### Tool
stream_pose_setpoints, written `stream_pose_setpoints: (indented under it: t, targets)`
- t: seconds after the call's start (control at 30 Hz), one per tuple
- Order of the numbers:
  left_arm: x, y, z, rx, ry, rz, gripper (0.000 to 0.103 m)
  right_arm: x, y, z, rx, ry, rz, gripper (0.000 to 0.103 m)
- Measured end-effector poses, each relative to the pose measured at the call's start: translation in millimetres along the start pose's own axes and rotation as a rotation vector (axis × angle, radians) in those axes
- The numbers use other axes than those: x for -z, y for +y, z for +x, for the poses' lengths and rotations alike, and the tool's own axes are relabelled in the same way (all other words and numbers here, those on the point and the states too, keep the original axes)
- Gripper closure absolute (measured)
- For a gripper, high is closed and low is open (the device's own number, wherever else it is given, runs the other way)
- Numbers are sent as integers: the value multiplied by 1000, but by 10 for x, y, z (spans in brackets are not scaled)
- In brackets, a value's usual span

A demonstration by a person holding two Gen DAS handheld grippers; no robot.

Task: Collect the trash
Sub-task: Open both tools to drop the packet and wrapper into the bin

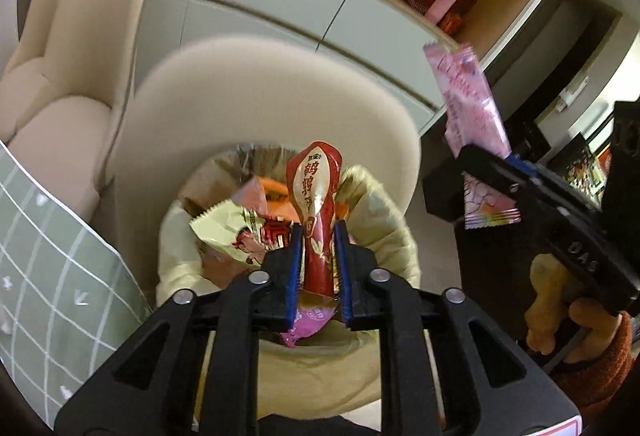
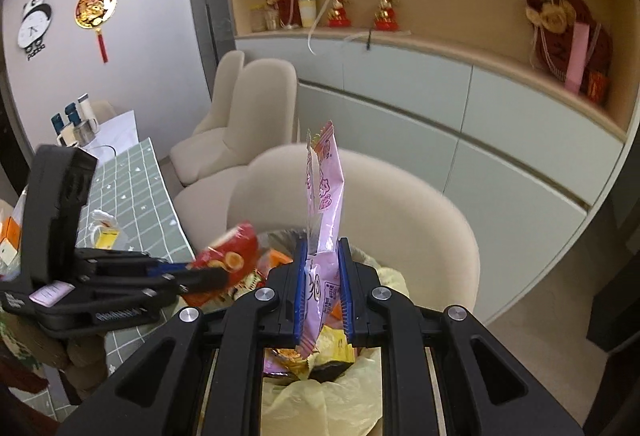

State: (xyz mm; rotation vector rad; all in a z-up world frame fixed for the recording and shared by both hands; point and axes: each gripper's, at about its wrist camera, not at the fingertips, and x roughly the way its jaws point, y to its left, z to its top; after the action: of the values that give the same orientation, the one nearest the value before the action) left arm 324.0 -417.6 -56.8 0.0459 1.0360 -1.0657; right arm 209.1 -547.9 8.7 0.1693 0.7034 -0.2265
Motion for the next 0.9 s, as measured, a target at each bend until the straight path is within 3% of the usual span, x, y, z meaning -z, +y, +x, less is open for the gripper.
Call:
stream_pose_setpoints:
  t: [0.17, 0.3, 0.53, 0.7, 0.9]
  targets:
    - [101, 79, 217, -24, 67, -6, 66, 11, -1, 134, -12, 18, 0, 88]
    - [127, 147, 113, -19, 43, -46, 56, -15, -47, 257, -22, 36, 3, 88]
    - [125, 288, -392, -117, -110, -72, 50, 100, -8, 494, -90, 103, 40, 88]
    - [148, 554, -732, -167, -180, -150, 49, 334, 155, 859, -195, 230, 96, 88]
    - [424, 899, -1155, -244, -211, -237, 49, 515, 397, 1153, -174, 325, 52, 88]
